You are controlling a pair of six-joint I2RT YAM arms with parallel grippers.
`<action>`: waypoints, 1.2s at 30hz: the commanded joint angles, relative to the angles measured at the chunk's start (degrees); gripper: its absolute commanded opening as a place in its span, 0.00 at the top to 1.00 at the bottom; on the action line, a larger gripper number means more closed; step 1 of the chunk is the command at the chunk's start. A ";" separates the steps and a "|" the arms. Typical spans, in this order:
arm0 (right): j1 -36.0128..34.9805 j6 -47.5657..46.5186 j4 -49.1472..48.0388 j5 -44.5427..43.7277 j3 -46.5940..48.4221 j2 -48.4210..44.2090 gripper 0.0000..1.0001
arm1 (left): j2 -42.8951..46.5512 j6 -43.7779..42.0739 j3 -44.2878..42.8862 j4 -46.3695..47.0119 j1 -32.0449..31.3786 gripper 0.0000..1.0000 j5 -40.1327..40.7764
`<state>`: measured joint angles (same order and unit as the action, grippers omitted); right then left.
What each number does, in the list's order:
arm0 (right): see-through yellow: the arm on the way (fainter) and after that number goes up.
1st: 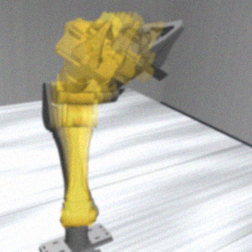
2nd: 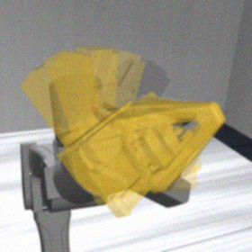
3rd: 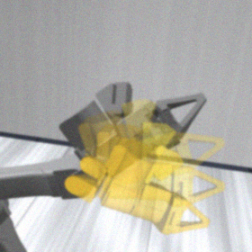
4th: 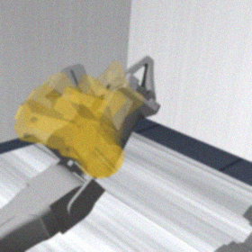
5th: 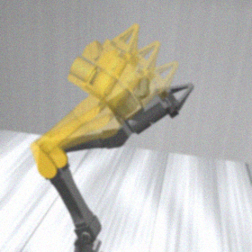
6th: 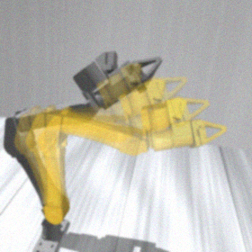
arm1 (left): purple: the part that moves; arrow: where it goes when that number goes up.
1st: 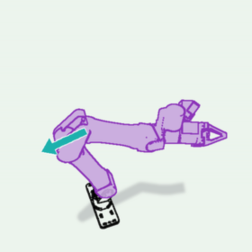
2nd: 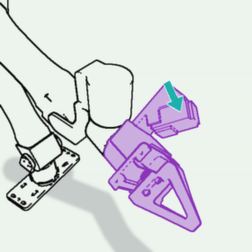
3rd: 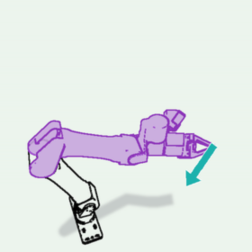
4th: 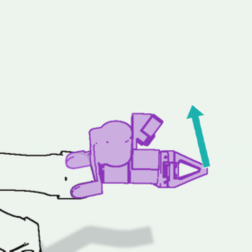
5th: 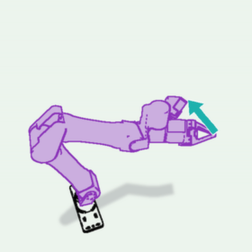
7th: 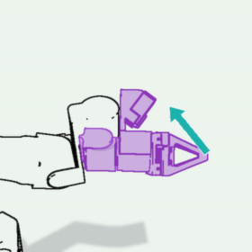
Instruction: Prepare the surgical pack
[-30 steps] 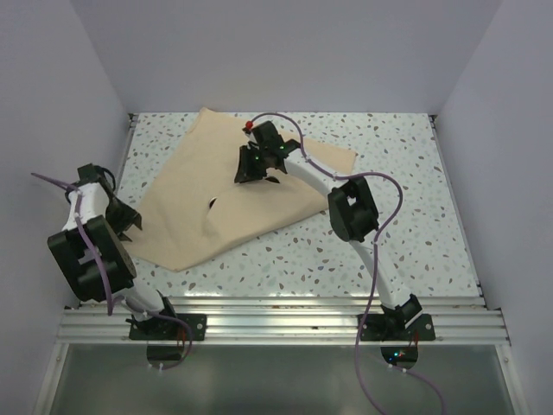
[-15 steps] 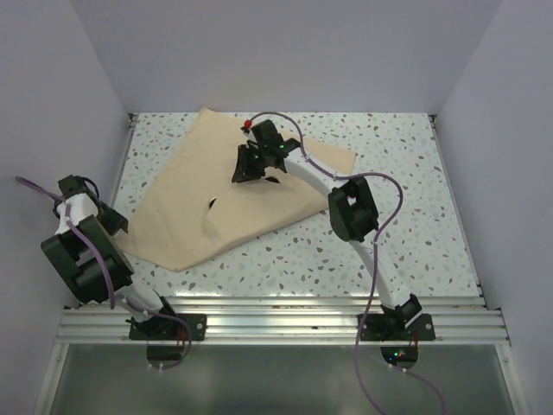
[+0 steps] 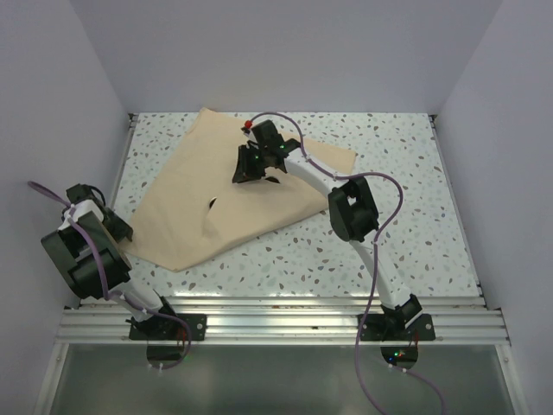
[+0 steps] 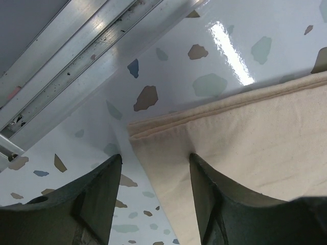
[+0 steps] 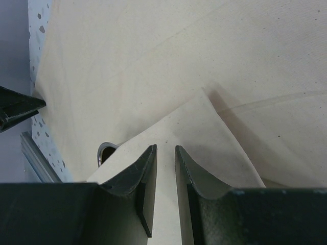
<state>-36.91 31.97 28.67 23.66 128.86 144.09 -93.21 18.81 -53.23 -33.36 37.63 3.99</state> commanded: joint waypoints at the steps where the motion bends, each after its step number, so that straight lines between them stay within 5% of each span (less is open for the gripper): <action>1: 0.17 0.38 -1.24 1.39 -0.62 -1.62 0.75 | -1.01 -1.23 -0.03 3.57 0.78 0.41 1.72; 13: 0.17 0.11 -0.80 1.21 -0.71 -1.53 0.75 | -4.35 -0.44 1.81 8.67 0.61 0.55 0.23; 24: 0.26 0.20 0.07 0.42 0.43 -0.74 0.75 | 1.27 1.23 2.87 4.89 -1.50 0.99 -1.70; 36: 0.34 0.46 1.04 -0.28 1.40 1.19 0.75 | 12.70 7.47 0.34 -5.29 -8.35 1.00 -3.73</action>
<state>-36.84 31.99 29.15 23.55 128.05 144.27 -81.62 24.01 -49.56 -34.04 30.98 1.23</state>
